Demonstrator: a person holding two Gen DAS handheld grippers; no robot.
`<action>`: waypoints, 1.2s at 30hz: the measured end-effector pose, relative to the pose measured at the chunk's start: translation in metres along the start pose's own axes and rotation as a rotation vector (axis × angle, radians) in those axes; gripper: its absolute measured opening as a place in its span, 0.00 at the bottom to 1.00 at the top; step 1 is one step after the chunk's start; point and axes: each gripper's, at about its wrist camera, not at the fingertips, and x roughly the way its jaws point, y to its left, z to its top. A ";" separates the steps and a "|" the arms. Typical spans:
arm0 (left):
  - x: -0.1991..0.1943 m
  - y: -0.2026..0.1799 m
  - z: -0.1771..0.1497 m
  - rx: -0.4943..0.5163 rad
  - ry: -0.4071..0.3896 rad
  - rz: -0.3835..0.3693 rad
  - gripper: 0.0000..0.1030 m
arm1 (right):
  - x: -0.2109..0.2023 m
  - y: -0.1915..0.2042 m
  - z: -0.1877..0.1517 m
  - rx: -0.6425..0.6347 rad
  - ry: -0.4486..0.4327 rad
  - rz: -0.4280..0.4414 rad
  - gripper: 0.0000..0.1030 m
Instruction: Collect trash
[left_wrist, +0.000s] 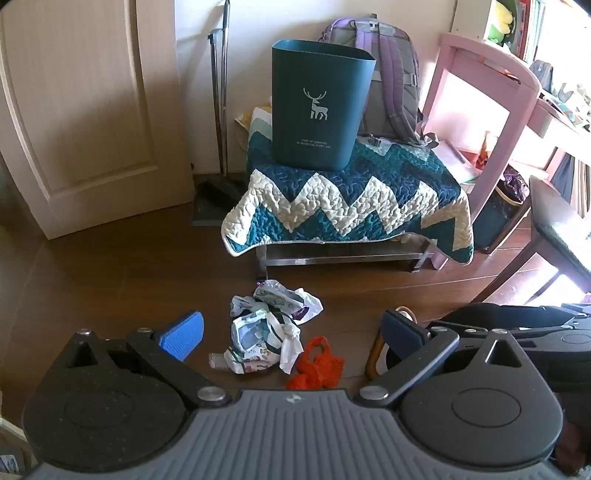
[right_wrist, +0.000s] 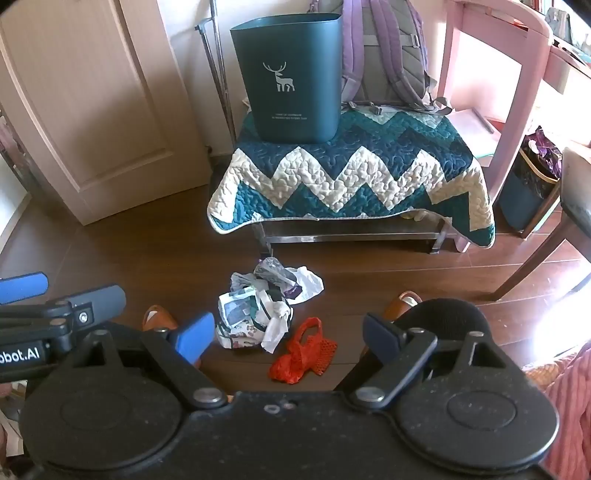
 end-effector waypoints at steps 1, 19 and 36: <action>0.000 0.000 0.000 -0.001 0.002 -0.006 1.00 | 0.000 0.000 0.000 0.000 0.000 0.000 0.85; 0.000 0.002 0.007 -0.020 -0.032 -0.013 1.00 | 0.001 0.004 0.002 -0.034 -0.013 -0.014 0.85; 0.007 0.009 0.010 -0.012 -0.030 0.016 1.00 | 0.009 0.007 0.007 -0.057 -0.003 -0.008 0.85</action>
